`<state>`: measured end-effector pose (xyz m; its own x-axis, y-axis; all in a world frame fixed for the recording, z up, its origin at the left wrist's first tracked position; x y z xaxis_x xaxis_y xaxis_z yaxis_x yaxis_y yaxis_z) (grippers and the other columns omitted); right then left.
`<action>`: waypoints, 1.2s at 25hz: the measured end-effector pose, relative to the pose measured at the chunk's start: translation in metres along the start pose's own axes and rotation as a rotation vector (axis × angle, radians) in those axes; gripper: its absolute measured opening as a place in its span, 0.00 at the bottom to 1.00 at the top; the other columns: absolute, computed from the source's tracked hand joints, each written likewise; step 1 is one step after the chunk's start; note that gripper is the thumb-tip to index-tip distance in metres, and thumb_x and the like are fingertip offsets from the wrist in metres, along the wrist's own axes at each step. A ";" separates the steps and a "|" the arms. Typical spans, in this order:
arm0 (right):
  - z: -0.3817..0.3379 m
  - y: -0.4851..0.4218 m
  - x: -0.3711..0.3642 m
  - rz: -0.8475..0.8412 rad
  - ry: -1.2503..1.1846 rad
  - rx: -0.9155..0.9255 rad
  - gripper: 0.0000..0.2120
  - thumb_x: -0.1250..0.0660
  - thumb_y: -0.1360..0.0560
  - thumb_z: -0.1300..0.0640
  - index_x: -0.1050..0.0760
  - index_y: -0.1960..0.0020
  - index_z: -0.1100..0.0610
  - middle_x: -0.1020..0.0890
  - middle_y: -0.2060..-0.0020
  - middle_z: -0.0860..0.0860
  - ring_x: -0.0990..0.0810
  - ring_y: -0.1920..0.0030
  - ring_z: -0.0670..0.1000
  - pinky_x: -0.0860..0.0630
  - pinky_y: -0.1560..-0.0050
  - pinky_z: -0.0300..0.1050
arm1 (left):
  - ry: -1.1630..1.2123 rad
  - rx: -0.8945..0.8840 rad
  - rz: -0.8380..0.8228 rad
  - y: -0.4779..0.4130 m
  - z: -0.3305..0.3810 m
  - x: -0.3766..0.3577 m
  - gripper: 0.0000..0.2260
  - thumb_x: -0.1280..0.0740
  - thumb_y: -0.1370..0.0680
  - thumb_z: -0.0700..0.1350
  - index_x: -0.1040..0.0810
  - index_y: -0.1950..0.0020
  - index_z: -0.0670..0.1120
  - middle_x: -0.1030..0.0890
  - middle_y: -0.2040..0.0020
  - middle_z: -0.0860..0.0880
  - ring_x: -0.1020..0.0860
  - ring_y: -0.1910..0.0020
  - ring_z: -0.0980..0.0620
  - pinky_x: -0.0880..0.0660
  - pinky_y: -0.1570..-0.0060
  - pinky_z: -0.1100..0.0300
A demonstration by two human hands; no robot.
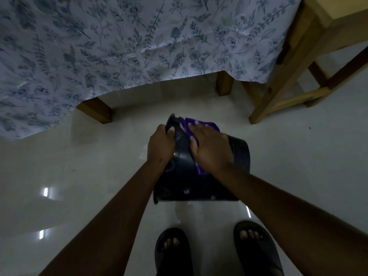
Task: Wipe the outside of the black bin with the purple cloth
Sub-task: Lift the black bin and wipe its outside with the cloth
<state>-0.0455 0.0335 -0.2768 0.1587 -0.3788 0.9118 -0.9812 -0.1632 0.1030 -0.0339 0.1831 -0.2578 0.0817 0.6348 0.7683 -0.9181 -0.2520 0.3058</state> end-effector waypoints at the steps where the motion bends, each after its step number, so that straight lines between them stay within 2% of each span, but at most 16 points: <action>1: 0.013 -0.013 0.003 -0.014 -0.033 -0.071 0.22 0.50 0.20 0.47 0.35 0.28 0.51 0.27 0.31 0.51 0.28 0.33 0.54 0.33 0.37 0.55 | 0.000 0.012 0.002 0.000 0.001 0.000 0.15 0.45 0.17 0.49 0.27 0.43 0.40 0.21 0.49 0.42 0.26 0.57 0.48 0.33 0.59 0.58; 3: 0.024 -0.007 0.000 -0.023 -0.047 -0.166 0.22 0.50 0.20 0.48 0.35 0.28 0.51 0.27 0.31 0.53 0.28 0.33 0.55 0.32 0.37 0.56 | -0.010 0.052 0.020 -0.002 0.001 0.001 0.15 0.45 0.17 0.50 0.26 0.44 0.40 0.21 0.49 0.42 0.27 0.58 0.48 0.33 0.60 0.59; 6: -0.009 0.055 -0.013 -0.009 0.070 -0.070 0.25 0.49 0.20 0.48 0.42 0.24 0.51 0.37 0.25 0.52 0.39 0.25 0.58 0.37 0.32 0.60 | -0.039 0.093 0.027 -0.003 -0.006 0.001 0.15 0.44 0.17 0.50 0.26 0.46 0.40 0.20 0.50 0.42 0.27 0.59 0.48 0.35 0.66 0.59; 8: -0.026 0.072 -0.015 0.031 0.080 0.014 0.25 0.49 0.20 0.47 0.42 0.24 0.50 0.37 0.25 0.51 0.38 0.26 0.58 0.34 0.35 0.60 | -0.040 0.078 0.000 -0.008 -0.001 0.000 0.14 0.44 0.18 0.49 0.26 0.45 0.40 0.20 0.49 0.42 0.27 0.58 0.48 0.34 0.61 0.59; 10: -0.016 0.043 -0.003 0.037 0.032 0.038 0.24 0.51 0.20 0.45 0.41 0.25 0.48 0.35 0.25 0.49 0.36 0.27 0.57 0.34 0.37 0.59 | -0.004 0.033 -0.034 -0.013 0.013 0.001 0.14 0.44 0.18 0.48 0.26 0.45 0.39 0.20 0.49 0.41 0.26 0.57 0.48 0.33 0.58 0.58; 12: 0.010 0.001 0.004 0.037 -0.001 -0.031 0.22 0.53 0.20 0.44 0.34 0.29 0.48 0.27 0.31 0.51 0.30 0.33 0.55 0.32 0.38 0.57 | 0.061 -0.020 -0.102 -0.005 0.018 0.004 0.13 0.43 0.18 0.48 0.26 0.43 0.41 0.21 0.50 0.44 0.24 0.56 0.49 0.31 0.57 0.59; 14: 0.036 -0.025 0.003 -0.030 -0.049 -0.111 0.21 0.55 0.20 0.45 0.28 0.37 0.49 0.20 0.40 0.52 0.24 0.42 0.56 0.30 0.41 0.56 | 0.146 -0.079 -0.174 0.026 0.007 0.006 0.12 0.41 0.18 0.51 0.28 0.41 0.45 0.23 0.52 0.51 0.23 0.57 0.55 0.30 0.61 0.64; 17: 0.048 -0.028 0.001 -0.085 -0.103 -0.140 0.20 0.54 0.20 0.46 0.26 0.42 0.52 0.18 0.46 0.54 0.22 0.49 0.56 0.27 0.46 0.52 | 0.172 -0.076 -0.112 0.061 -0.016 0.011 0.08 0.40 0.19 0.51 0.29 0.45 0.48 0.23 0.54 0.53 0.24 0.60 0.58 0.32 0.66 0.73; 19: 0.040 -0.008 0.001 -0.027 -0.047 -0.121 0.20 0.53 0.20 0.48 0.30 0.34 0.52 0.22 0.37 0.55 0.24 0.40 0.57 0.28 0.41 0.54 | 0.143 -0.058 -0.046 0.048 -0.015 0.010 0.09 0.39 0.19 0.51 0.27 0.47 0.46 0.23 0.56 0.53 0.25 0.62 0.60 0.33 0.68 0.73; 21: 0.014 0.035 -0.002 0.044 0.051 -0.048 0.24 0.50 0.19 0.47 0.41 0.25 0.51 0.35 0.26 0.53 0.37 0.27 0.59 0.36 0.31 0.59 | 0.135 -0.039 -0.046 0.031 -0.005 0.006 0.11 0.39 0.19 0.52 0.26 0.46 0.45 0.23 0.57 0.52 0.26 0.63 0.60 0.34 0.67 0.70; 23: -0.009 0.068 -0.010 0.068 0.096 0.028 0.27 0.49 0.20 0.45 0.47 0.23 0.49 0.41 0.23 0.52 0.45 0.24 0.58 0.43 0.29 0.61 | 0.133 -0.032 -0.060 0.017 0.003 0.002 0.12 0.40 0.19 0.52 0.26 0.45 0.44 0.22 0.55 0.50 0.25 0.62 0.57 0.32 0.67 0.66; 26: 0.003 0.023 -0.007 0.012 0.059 0.053 0.24 0.52 0.19 0.44 0.41 0.25 0.49 0.35 0.25 0.51 0.39 0.26 0.57 0.38 0.30 0.59 | 0.168 0.006 -0.093 0.001 -0.002 -0.005 0.14 0.41 0.19 0.52 0.26 0.43 0.41 0.20 0.50 0.44 0.21 0.55 0.47 0.27 0.59 0.57; 28: 0.023 -0.015 0.003 0.002 0.045 -0.037 0.24 0.54 0.19 0.45 0.34 0.29 0.51 0.28 0.30 0.53 0.30 0.31 0.55 0.32 0.34 0.55 | 0.130 0.024 -0.094 -0.005 -0.003 -0.005 0.16 0.41 0.19 0.51 0.26 0.43 0.39 0.19 0.49 0.42 0.21 0.53 0.46 0.28 0.57 0.58; 30: 0.032 -0.015 0.003 0.012 0.023 -0.086 0.24 0.55 0.19 0.46 0.34 0.28 0.52 0.28 0.30 0.54 0.30 0.31 0.56 0.32 0.34 0.55 | 0.140 0.046 -0.071 -0.008 -0.003 -0.003 0.16 0.41 0.19 0.51 0.25 0.44 0.38 0.20 0.49 0.41 0.22 0.54 0.46 0.30 0.57 0.58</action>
<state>-0.0267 0.0060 -0.2884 0.1454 -0.3588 0.9220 -0.9890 -0.0794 0.1251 -0.0276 0.1852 -0.2641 0.0875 0.7469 0.6591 -0.8930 -0.2344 0.3843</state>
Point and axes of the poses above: each hand's wrist, its own y-axis away from the middle knuckle, its own x-axis out of the back of the hand, z = x × y, the point moved 7 cm from there along -y, towards the middle knuckle
